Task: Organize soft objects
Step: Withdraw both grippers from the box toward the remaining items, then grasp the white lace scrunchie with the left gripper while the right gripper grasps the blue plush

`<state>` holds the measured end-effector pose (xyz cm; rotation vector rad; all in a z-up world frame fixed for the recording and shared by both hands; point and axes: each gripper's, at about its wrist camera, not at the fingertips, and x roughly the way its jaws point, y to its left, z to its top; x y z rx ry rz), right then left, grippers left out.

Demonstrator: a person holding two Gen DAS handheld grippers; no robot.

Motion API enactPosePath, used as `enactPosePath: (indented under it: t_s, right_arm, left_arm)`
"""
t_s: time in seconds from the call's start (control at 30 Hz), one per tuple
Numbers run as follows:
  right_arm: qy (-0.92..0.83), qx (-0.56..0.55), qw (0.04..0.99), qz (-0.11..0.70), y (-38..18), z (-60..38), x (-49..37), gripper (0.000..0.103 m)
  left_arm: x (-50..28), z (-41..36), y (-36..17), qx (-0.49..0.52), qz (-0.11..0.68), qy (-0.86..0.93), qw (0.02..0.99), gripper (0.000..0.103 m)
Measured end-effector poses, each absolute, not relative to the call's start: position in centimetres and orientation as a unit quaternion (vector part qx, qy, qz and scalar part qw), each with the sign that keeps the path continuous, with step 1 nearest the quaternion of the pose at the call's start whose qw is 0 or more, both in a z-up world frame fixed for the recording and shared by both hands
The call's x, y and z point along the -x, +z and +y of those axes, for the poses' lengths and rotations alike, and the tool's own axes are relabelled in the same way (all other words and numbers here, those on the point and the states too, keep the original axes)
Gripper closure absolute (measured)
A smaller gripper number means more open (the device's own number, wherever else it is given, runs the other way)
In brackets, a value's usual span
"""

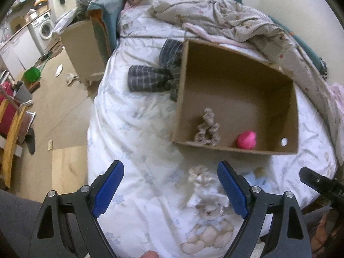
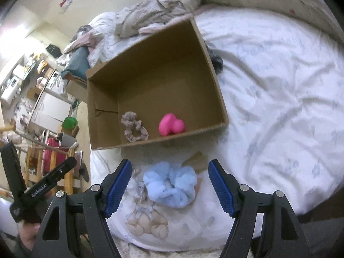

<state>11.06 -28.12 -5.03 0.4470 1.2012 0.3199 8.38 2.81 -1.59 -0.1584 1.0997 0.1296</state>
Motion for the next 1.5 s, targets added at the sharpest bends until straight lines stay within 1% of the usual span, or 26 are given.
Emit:
enactPosePath:
  t_s: [0.17,0.27,0.33,0.4,0.53,0.6,0.63,0.67,0.7,0.77,0.87,1.03,1.2,1.3,1.43,1.47,1.5]
  right_arm:
    - [0.139,-0.209,0.779,0.574,-6.1,-27.8,-11.2,0.025]
    - [0.139,-0.209,0.779,0.575,-6.2,-27.8,-11.3,0.025]
    - [0.134,-0.205,0.778,0.579,-6.5,-27.7,-11.5,0.025]
    - [0.132,-0.204,0.775,0.583,-6.8,-27.6,-11.6,0.025]
    - [0.130,-0.204,0.772,0.588,-7.3,-27.7,-11.7,0.025]
    - [0.130,-0.202,0.772,0.589,-7.4,-27.8,-11.8,0.025]
    - [0.129,-0.202,0.771,0.590,-7.5,-27.8,-11.8,0.025]
    - [0.128,-0.203,0.770,0.591,-7.6,-27.9,-11.8,0.025]
    - [0.127,-0.204,0.769,0.592,-7.7,-27.9,-11.8,0.025]
    - [0.126,-0.203,0.768,0.595,-7.9,-28.0,-11.8,0.025]
    - [0.125,-0.204,0.767,0.596,-8.0,-28.0,-11.9,0.025]
    - [0.123,-0.205,0.766,0.597,-8.2,-28.0,-12.1,0.025]
    - [0.133,-0.212,0.760,0.600,-8.6,-27.8,-12.3,0.025]
    - [0.145,-0.224,0.742,0.615,-9.6,-27.5,-12.3,0.025]
    - [0.165,-0.216,0.714,0.645,-11.3,-26.1,-12.3,0.025]
    - [0.169,-0.214,0.711,0.648,-11.5,-25.8,-12.3,0.024]
    - [0.169,-0.209,0.709,0.651,-11.7,-25.4,-12.3,0.014]
  left_arm:
    - [-8.7,3.7,-3.7,0.083,0.549,0.065,0.829,0.016]
    - [-9.1,3.8,-5.3,0.105,0.572,0.052,0.812,0.016]
    - [-9.4,3.4,-6.1,0.120,0.581,0.039,0.804,0.019]
    - [-9.9,2.7,-6.8,0.127,0.590,0.023,0.797,0.026]
    - [-11.5,1.0,-8.8,0.131,0.611,-0.003,0.781,0.031]
    - [-12.2,0.2,-9.7,0.130,0.621,-0.012,0.773,0.039]
    - [-12.5,-0.1,-10.2,0.129,0.625,-0.017,0.769,0.041]
    - [-12.7,-0.2,-10.5,0.130,0.628,-0.022,0.767,0.051]
    - [-12.8,-0.4,-10.8,0.132,0.630,-0.025,0.765,0.072]
    - [-13.1,-0.3,-11.2,0.133,0.634,-0.026,0.761,0.091]
    - [-13.1,-0.1,-10.9,0.144,0.632,-0.031,0.761,0.100]
    - [-11.7,1.7,-6.7,0.169,0.589,-0.038,0.789,0.100]
    - [-9.6,3.2,-2.6,0.165,0.558,-0.034,0.812,0.100]
    - [-8.0,3.6,-1.7,0.161,0.556,-0.035,0.815,0.100]
    - [-6.7,4.0,-2.4,0.169,0.565,-0.027,0.807,0.100]
    - [-6.8,4.0,-2.6,0.171,0.565,-0.025,0.807,0.100]
    - [-6.7,4.0,-2.7,0.169,0.564,-0.023,0.808,0.100]
